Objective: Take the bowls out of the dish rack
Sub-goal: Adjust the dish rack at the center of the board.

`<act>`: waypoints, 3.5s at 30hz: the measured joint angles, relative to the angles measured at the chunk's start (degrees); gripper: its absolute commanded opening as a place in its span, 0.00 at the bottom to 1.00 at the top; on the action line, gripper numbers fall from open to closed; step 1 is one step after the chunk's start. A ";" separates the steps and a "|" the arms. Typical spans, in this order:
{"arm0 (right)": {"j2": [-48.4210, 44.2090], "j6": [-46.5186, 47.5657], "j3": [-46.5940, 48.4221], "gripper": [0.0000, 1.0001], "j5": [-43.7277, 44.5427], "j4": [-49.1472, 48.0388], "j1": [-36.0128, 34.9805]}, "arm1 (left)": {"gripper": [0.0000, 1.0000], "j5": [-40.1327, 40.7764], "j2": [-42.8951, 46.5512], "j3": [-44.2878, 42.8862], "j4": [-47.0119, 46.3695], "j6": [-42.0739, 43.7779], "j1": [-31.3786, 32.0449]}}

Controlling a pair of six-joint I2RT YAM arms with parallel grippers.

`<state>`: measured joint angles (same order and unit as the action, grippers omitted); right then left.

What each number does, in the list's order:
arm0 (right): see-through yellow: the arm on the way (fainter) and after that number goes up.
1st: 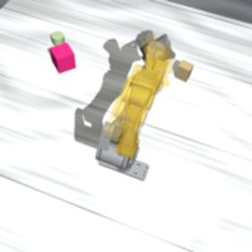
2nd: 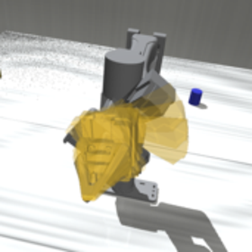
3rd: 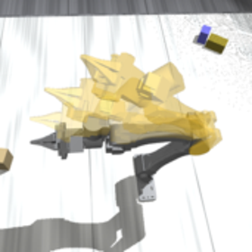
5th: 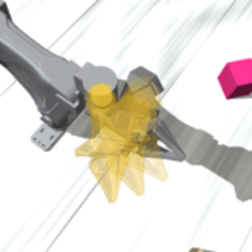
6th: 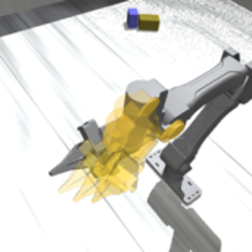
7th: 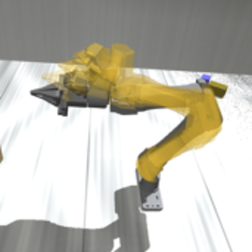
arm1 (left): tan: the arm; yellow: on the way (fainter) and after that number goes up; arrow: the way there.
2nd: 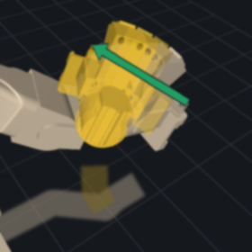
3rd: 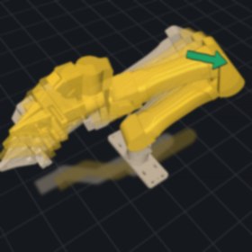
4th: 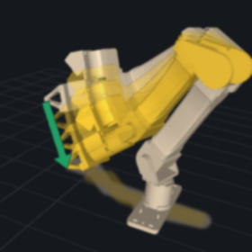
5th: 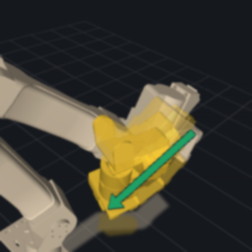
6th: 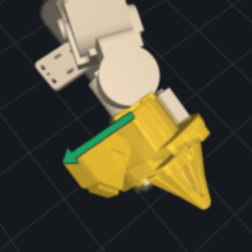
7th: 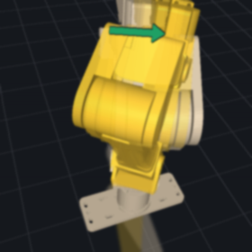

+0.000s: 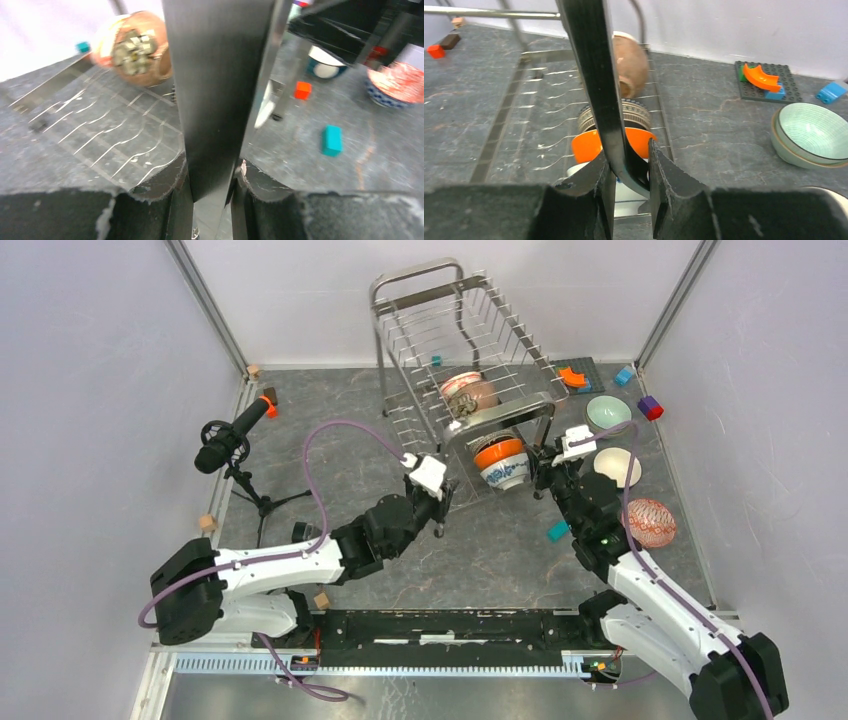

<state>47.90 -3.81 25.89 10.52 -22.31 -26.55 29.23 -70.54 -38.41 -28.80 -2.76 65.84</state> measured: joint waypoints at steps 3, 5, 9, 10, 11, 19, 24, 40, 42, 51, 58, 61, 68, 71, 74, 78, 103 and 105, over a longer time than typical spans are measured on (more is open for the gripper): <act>-0.61 -1.27 -0.04 0.00 -1.44 0.63 -0.50 | 0.02 0.79 -0.44 -0.22 -0.09 -0.20 -4.13; -0.61 -1.79 -0.04 0.00 -1.66 0.57 -1.29 | 0.02 1.22 -0.61 -0.26 -0.13 -1.18 -6.34; -0.42 -2.62 0.00 0.00 -1.44 0.31 -3.13 | 0.02 2.82 -0.55 -0.22 0.00 -2.56 -8.31; -0.26 -2.99 0.02 0.00 -1.33 0.11 -3.58 | 0.03 3.48 -0.46 -0.13 0.02 -2.91 -8.57; -0.11 -3.37 0.04 0.00 -1.27 -0.07 -4.02 | 0.03 3.91 -0.28 0.04 0.04 -3.13 -8.87; 2.75 -6.99 1.55 0.00 3.50 -1.05 -12.15 | 0.03 8.83 1.36 1.27 1.05 -6.71 -13.51; 5.86 -8.76 3.32 0.00 6.27 -1.66 -17.88 | 0.06 11.43 2.03 2.01 0.85 -8.48 -17.57; 8.66 -13.40 5.07 0.81 7.76 -2.01 -24.06 | 0.75 11.06 10.88 11.04 10.03 -19.34 -20.92; 7.54 -13.92 5.29 0.97 6.69 0.72 -24.55 | 0.81 10.75 13.03 12.17 11.76 -20.72 -20.87; 0.00 -11.80 6.10 0.98 3.54 14.93 -25.77 | 1.00 4.07 24.09 10.84 24.52 -24.92 -20.81; -13.14 -8.46 5.88 0.98 3.56 24.20 -25.86 | 1.00 -7.23 32.13 8.02 39.04 -29.20 -20.50; -20.59 -8.31 2.49 0.98 6.34 24.87 -25.86 | 1.00 -11.13 34.93 8.15 41.88 -30.77 -18.34; -35.41 -9.90 -12.74 0.98 16.44 24.41 -25.86 | 1.00 -5.73 32.48 12.61 28.81 -26.40 2.89; -38.58 -10.32 -15.37 0.98 19.80 24.59 -25.86 | 1.00 -4.02 26.14 14.32 15.93 -20.94 6.99; -39.52 -10.56 -15.45 0.98 21.68 24.48 -25.86 | 1.00 -2.03 16.76 14.47 2.45 -14.60 7.52; -39.15 -11.61 -15.45 0.98 22.38 24.85 -25.86 | 0.99 2.08 3.98 10.49 -8.87 -7.19 7.39; -30.23 -14.47 -15.45 0.98 21.88 21.94 -25.86 | 0.02 7.58 -19.93 -4.96 -26.03 -7.82 -0.15; -27.96 -14.03 -15.41 0.98 22.71 19.98 -25.86 | 0.02 7.74 -19.02 -3.87 -26.29 -7.89 -0.22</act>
<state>19.94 -17.85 10.48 33.23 -2.33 -52.40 36.97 -89.56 -42.28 -55.09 -10.66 65.63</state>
